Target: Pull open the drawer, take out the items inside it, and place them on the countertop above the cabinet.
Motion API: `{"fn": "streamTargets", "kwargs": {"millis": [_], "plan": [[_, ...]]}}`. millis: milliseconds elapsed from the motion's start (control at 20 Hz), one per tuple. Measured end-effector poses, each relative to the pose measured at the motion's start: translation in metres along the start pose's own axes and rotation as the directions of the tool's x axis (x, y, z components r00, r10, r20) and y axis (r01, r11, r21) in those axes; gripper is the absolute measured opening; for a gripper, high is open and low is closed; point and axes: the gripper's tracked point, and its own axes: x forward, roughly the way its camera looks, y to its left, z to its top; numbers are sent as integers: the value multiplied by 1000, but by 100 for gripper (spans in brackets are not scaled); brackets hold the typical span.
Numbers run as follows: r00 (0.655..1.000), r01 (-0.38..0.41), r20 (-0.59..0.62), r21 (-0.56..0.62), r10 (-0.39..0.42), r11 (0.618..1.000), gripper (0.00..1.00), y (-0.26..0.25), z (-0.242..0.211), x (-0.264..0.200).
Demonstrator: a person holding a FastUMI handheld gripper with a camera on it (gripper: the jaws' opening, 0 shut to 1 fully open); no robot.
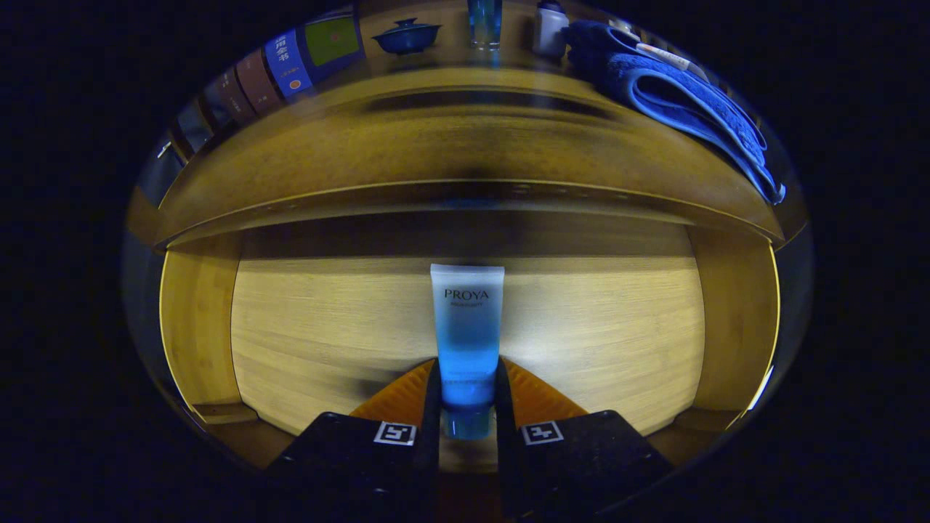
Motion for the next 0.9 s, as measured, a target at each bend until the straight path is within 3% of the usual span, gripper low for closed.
{"fn": "streamTargets", "kwargs": {"millis": [250,600,900], "plan": [[995,-72,62,-13,73,997,38,7,14,-29],[967,-98,230,-55,108,994,38,18,20,-104],[918,-90,386,-22,91,996,38,11,101,-143]]}}
